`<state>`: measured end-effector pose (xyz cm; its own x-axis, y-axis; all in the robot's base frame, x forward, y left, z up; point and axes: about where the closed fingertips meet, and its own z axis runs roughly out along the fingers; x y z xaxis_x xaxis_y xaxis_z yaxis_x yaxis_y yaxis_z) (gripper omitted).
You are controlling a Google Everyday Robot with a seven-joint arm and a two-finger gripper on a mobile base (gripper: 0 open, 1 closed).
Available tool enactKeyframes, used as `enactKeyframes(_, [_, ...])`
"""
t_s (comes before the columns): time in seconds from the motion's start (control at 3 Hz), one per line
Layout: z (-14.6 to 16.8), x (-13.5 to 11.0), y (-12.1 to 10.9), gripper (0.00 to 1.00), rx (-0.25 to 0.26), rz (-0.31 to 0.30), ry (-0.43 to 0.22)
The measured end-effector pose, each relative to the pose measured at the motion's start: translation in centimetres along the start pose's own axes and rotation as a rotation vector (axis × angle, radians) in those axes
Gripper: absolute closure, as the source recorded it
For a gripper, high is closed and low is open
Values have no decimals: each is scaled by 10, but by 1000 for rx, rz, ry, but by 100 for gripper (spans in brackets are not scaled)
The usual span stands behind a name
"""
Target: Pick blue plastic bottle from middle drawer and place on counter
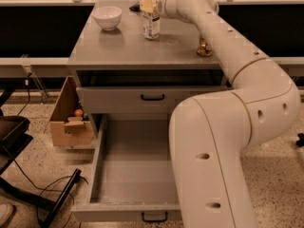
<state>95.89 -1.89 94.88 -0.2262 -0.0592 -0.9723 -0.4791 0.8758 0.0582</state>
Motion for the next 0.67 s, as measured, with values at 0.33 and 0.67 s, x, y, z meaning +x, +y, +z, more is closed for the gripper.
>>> enactKeyframes(0.33, [2, 4, 1, 100, -2, 4, 6])
enactKeyframes(0.67, [2, 4, 1, 82, -2, 4, 6])
